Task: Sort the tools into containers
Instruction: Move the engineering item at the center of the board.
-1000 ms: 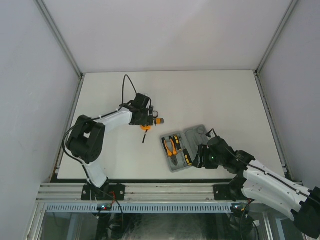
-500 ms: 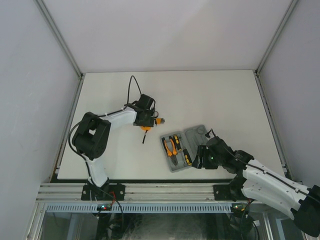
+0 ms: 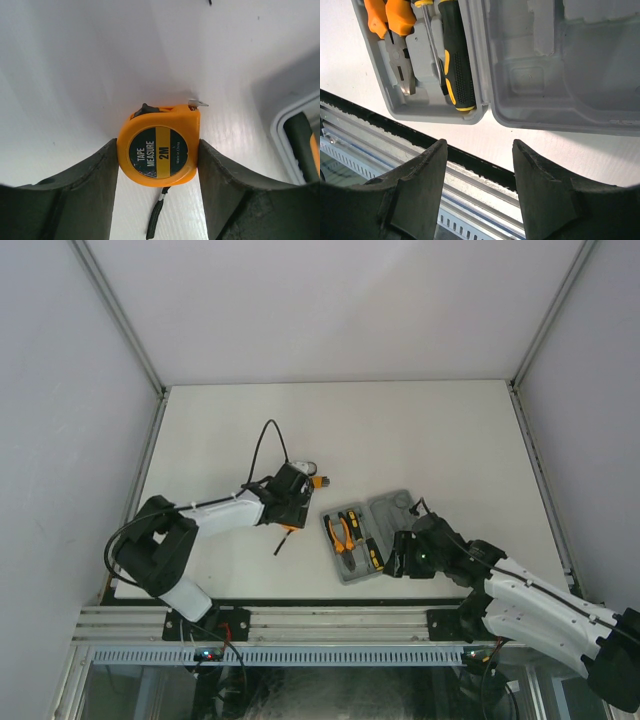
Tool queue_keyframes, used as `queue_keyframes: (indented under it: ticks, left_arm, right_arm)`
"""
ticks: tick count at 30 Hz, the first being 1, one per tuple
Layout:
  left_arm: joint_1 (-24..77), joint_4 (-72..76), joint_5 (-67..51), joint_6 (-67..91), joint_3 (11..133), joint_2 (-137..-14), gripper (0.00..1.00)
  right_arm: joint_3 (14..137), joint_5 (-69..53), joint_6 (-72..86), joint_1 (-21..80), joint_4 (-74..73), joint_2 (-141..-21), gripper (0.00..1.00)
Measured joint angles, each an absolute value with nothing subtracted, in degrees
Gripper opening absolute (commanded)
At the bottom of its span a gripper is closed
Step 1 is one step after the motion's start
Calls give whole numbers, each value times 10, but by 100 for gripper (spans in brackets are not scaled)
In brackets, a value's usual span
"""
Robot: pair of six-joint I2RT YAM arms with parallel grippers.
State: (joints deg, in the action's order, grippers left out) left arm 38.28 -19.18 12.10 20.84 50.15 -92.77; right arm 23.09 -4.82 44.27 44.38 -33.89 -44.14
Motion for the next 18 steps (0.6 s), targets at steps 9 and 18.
queue_keyframes:
  ticks: [9,18]
  left_arm:
    - [385,-194,105,219,437,-852,83]
    - [377,-211,108,255,434,-635,91]
  right_arm:
    - [249,-39,426,452,-332,-442,61]
    - [298,4,364,472,-276,-453,76]
